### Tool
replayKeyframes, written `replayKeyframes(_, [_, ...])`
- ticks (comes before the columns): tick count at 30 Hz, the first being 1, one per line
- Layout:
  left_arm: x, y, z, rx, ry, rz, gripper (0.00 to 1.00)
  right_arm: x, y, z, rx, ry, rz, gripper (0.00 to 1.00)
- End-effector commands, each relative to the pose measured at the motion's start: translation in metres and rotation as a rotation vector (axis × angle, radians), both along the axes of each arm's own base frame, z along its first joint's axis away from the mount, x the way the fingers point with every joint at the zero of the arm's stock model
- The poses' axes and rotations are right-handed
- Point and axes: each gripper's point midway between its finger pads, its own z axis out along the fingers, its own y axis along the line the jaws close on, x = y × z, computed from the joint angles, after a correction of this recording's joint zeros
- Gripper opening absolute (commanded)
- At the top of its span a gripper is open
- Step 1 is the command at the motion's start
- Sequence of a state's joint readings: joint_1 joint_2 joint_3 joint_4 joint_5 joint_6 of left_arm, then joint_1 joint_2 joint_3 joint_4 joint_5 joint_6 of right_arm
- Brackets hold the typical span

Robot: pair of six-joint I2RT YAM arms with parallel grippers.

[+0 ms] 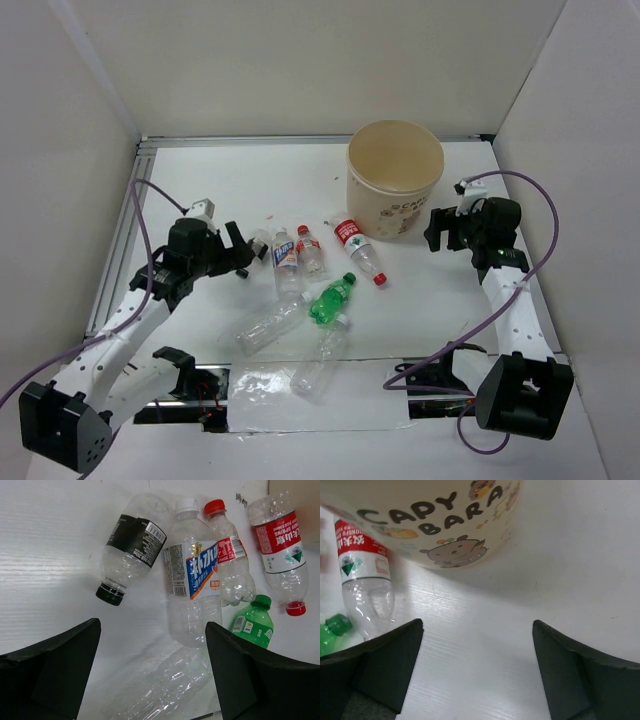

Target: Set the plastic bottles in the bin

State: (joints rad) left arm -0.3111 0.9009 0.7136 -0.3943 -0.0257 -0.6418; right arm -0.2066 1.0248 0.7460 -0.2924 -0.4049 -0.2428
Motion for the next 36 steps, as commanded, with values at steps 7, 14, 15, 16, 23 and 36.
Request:
replayKeyframes(7, [0.008, -0.018, -0.033, 0.126, 0.103, -0.020, 0.77, -0.014, 0.025, -0.010, 0.051, 0.032, 0.159, 0.55])
replayKeyframes(14, [0.067, -0.005, -0.055, 0.404, 0.110, -0.026, 0.94, -0.018, 0.031, -0.021, 0.063, 0.071, 0.206, 0.72])
replayKeyframes(15, [0.071, -0.006, -0.061, 0.425, 0.120, -0.043, 0.96, -0.018, 0.031, -0.021, 0.063, 0.071, 0.206, 0.75])
replayKeyframes(16, [0.076, 0.000, -0.077, 0.480, 0.151, -0.062, 0.96, -0.019, 0.031, -0.024, 0.068, 0.088, 0.206, 0.77])
replayKeyframes(23, [0.096, -0.003, -0.127, 0.519, 0.249, -0.131, 0.77, -0.027, 0.057, -0.017, 0.100, 0.096, 0.423, 0.85])
replayKeyframes(36, [0.108, -0.068, 0.059, 0.319, -0.187, -0.234, 0.20, -0.027, 0.132, -0.040, -0.042, 0.048, 0.494, 0.88])
